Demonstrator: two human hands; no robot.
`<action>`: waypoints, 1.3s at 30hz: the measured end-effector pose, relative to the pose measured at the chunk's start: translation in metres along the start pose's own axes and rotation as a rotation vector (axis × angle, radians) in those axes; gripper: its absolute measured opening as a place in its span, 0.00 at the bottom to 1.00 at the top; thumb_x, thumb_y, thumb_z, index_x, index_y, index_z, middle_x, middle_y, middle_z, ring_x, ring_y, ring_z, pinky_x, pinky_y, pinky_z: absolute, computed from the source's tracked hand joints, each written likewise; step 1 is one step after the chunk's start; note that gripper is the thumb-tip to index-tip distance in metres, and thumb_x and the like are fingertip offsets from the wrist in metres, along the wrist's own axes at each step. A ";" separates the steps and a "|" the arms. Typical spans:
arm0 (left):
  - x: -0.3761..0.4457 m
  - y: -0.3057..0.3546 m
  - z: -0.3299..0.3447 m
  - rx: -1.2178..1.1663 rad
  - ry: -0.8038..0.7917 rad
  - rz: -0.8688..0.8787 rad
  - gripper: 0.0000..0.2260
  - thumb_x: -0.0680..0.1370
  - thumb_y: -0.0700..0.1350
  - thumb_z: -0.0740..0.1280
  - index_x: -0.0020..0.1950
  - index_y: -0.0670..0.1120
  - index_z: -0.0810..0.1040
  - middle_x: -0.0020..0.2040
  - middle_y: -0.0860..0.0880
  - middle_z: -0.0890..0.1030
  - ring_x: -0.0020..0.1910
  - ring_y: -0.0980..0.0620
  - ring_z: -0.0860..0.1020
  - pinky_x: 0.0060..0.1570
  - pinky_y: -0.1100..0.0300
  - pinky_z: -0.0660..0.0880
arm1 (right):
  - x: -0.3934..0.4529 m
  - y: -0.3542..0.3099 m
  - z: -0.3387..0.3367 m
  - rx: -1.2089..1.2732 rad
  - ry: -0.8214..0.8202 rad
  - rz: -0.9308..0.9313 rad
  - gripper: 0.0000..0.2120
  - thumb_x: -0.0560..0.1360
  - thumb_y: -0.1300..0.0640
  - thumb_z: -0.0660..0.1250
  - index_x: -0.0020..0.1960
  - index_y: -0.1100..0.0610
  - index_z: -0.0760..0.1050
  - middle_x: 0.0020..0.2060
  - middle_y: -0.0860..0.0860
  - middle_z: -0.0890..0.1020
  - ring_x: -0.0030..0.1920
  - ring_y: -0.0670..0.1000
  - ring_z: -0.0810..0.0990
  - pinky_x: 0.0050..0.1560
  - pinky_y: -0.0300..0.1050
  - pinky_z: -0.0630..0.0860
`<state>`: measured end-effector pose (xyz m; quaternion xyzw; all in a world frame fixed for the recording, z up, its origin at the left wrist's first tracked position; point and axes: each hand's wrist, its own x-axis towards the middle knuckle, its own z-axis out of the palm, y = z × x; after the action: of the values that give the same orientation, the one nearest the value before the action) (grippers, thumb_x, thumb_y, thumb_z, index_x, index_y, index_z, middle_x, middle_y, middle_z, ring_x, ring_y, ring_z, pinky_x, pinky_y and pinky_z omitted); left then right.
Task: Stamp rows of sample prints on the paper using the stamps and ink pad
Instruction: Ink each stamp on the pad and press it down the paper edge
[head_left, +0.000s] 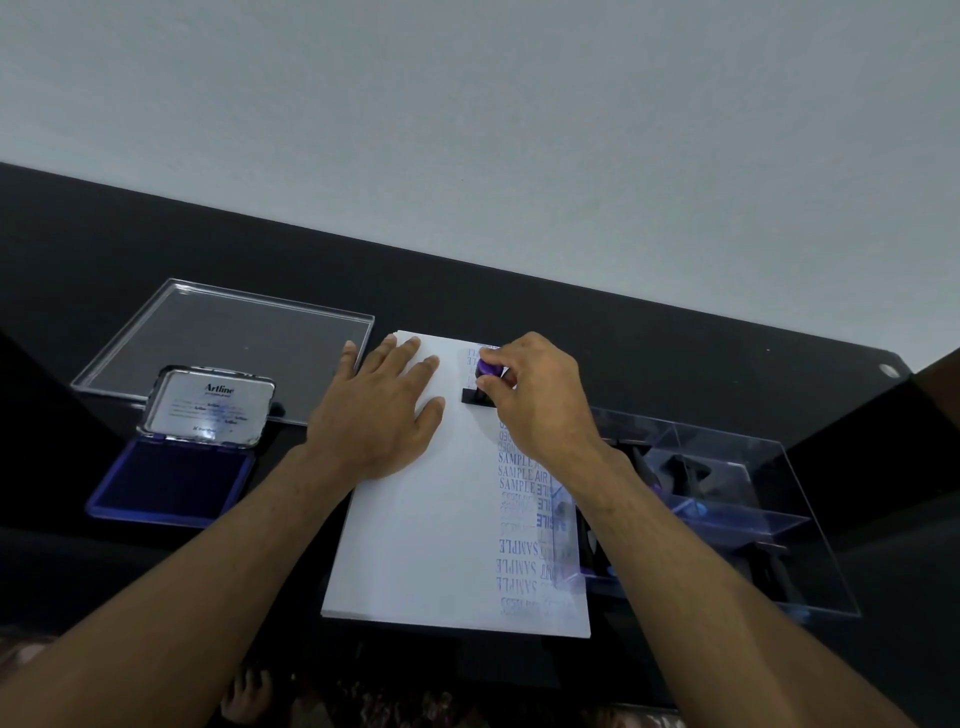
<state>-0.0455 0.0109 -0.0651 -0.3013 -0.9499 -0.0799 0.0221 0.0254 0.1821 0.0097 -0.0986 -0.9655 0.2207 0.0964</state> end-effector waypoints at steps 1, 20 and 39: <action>0.000 0.000 0.000 0.000 -0.001 -0.001 0.33 0.78 0.65 0.42 0.81 0.53 0.58 0.82 0.49 0.56 0.81 0.47 0.52 0.78 0.37 0.47 | 0.000 0.000 0.000 -0.004 0.000 -0.004 0.16 0.78 0.54 0.69 0.65 0.56 0.78 0.58 0.52 0.78 0.53 0.50 0.78 0.54 0.36 0.72; 0.001 0.000 0.002 0.009 0.005 -0.003 0.33 0.78 0.65 0.41 0.81 0.54 0.58 0.82 0.49 0.55 0.81 0.47 0.51 0.78 0.37 0.48 | 0.002 -0.001 -0.002 0.022 0.030 0.006 0.14 0.75 0.54 0.72 0.60 0.55 0.81 0.54 0.49 0.80 0.49 0.46 0.78 0.55 0.37 0.74; 0.000 0.001 0.001 0.008 0.009 -0.006 0.33 0.78 0.65 0.42 0.81 0.54 0.58 0.82 0.49 0.55 0.81 0.47 0.51 0.78 0.38 0.46 | 0.004 0.001 0.001 0.066 0.049 0.033 0.14 0.74 0.54 0.73 0.60 0.54 0.81 0.54 0.49 0.81 0.50 0.47 0.78 0.56 0.38 0.76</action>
<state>-0.0451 0.0117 -0.0657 -0.2978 -0.9511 -0.0774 0.0276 0.0217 0.1836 0.0093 -0.1164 -0.9534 0.2516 0.1194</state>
